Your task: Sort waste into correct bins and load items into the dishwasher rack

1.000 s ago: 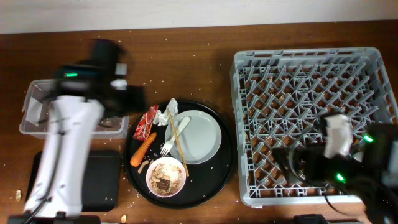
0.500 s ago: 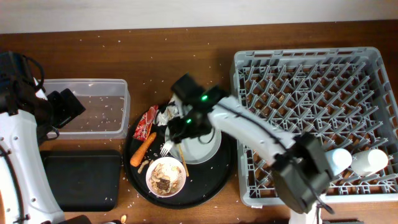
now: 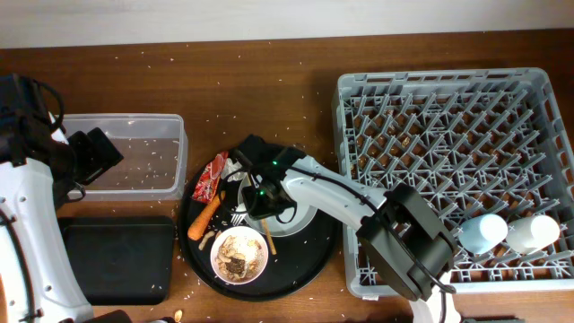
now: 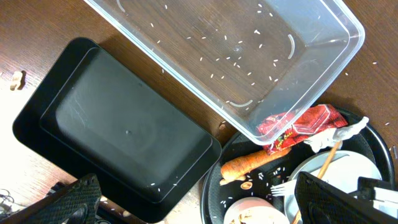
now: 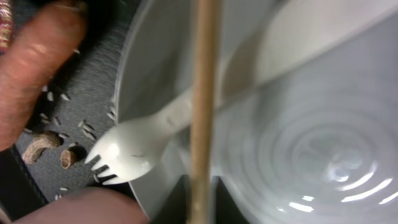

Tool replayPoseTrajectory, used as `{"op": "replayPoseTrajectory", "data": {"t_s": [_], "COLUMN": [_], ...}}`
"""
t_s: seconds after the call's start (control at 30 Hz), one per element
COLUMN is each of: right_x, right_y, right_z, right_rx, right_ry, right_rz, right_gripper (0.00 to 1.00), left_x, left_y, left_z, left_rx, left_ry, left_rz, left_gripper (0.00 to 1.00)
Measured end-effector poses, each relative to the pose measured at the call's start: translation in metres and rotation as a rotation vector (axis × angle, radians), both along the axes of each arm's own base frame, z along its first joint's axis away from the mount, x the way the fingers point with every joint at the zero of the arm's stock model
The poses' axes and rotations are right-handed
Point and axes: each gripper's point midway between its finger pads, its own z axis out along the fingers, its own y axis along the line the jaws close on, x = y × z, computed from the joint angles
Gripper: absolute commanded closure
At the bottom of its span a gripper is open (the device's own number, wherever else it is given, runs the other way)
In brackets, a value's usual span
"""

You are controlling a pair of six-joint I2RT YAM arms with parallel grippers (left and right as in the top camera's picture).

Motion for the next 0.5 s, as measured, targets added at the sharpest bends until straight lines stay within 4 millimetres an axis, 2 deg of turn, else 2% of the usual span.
{"op": "replayPoseTrajectory", "data": {"t_s": [0.07,0.1,0.17,0.2,0.23,0.27,0.3,0.33,0.37,0.4,0.47,0.5], "right_x": [0.0,0.0,0.008,0.02,0.04,0.054,0.072,0.079,0.084,0.088,0.091,0.089], "right_y": [-0.001,-0.008,-0.024,-0.041,-0.06,-0.087,-0.128,-0.15,-0.18,-0.194,-0.22,-0.222], "right_z": [0.001,0.003,0.024,0.05,0.089,0.118,0.149,0.159,0.158,0.152,0.116,0.101], "right_rx": [-0.001,-0.026,-0.052,-0.062,-0.042,-0.043,-0.054,-0.069,-0.119,-0.149,-0.242,-0.275], "right_ry": [0.004,0.01,-0.008,-0.05,-0.13,-0.19,-0.273,-0.291,-0.285,-0.274,-0.199,-0.167], "right_rz": [-0.017,-0.024,-0.062,-0.105,-0.166,-0.222,-0.308,-0.338,-0.371,-0.387,-0.383,-0.364], "right_gripper": [0.96,0.96,0.96,0.96,0.96,0.96,0.96,0.96,0.96,0.96,0.53,0.5], "left_x": [0.0,0.0,0.0,0.0,0.0,0.0,0.0,0.0,0.0,0.0,0.0,0.0], "left_y": [0.0,0.0,0.0,0.0,0.0,0.0,0.0,0.0,0.0,0.0,0.0,0.0], "left_z": [0.0,0.0,0.0,0.0,0.0,0.0,0.0,0.0,0.0,0.0,0.0,0.0], "left_rx": [0.0,0.0,0.0,0.0,0.0,0.0,0.0,0.0,0.0,0.0,0.0,-0.001], "left_ry": [0.0,0.0,0.0,0.0,0.0,0.0,0.0,0.0,0.0,0.0,0.0,0.0], "left_rz": [0.0,0.0,0.0,0.0,0.0,0.0,0.0,0.0,0.0,0.0,0.0,0.0], "left_gripper": [0.01,0.01,0.01,0.01,0.01,0.01,0.01,0.01,0.01,0.01,0.01,0.01]}}
